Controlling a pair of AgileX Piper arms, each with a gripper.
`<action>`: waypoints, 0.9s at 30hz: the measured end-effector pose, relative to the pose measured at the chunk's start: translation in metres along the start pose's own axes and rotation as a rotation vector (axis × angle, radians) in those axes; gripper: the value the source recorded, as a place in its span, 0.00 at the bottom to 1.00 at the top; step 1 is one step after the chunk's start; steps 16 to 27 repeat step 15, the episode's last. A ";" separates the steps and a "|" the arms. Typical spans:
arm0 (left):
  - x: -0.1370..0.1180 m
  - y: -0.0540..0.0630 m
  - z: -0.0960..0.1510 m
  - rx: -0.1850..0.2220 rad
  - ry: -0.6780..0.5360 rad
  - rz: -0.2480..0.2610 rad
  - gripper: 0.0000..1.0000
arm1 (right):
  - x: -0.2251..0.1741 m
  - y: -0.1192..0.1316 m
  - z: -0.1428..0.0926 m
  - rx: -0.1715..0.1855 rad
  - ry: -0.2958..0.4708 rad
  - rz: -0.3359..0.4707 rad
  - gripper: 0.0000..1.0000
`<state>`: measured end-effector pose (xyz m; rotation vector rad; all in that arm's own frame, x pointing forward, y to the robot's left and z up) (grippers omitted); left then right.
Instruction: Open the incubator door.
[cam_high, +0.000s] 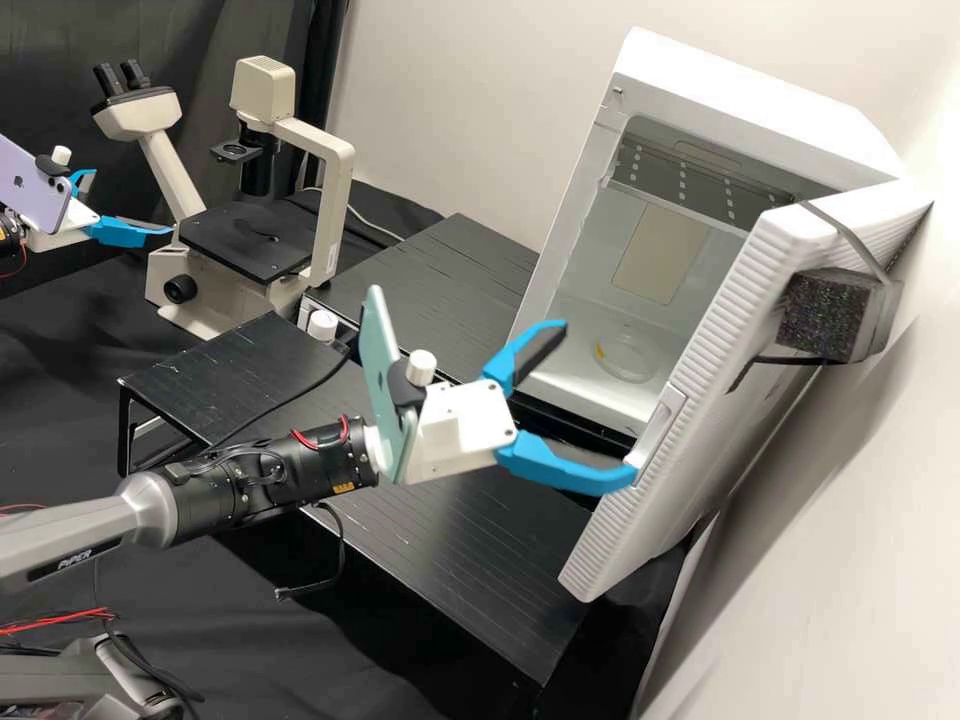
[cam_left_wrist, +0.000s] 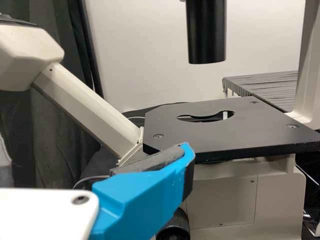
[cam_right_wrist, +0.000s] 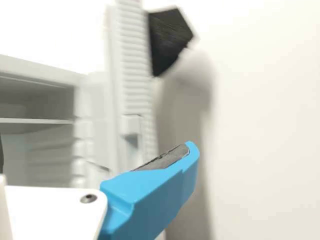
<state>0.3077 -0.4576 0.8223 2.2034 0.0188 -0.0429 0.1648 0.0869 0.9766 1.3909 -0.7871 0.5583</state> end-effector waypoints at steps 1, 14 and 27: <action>0.000 0.000 0.000 0.000 0.000 0.000 1.00 | -0.002 -0.003 -0.003 0.000 0.047 -0.020 1.00; 0.000 0.000 0.000 0.000 0.000 0.000 1.00 | -0.030 -0.042 -0.026 0.328 0.457 -0.288 1.00; 0.000 0.000 0.000 0.000 0.000 0.000 1.00 | -0.030 -0.045 -0.026 0.358 0.465 -0.303 1.00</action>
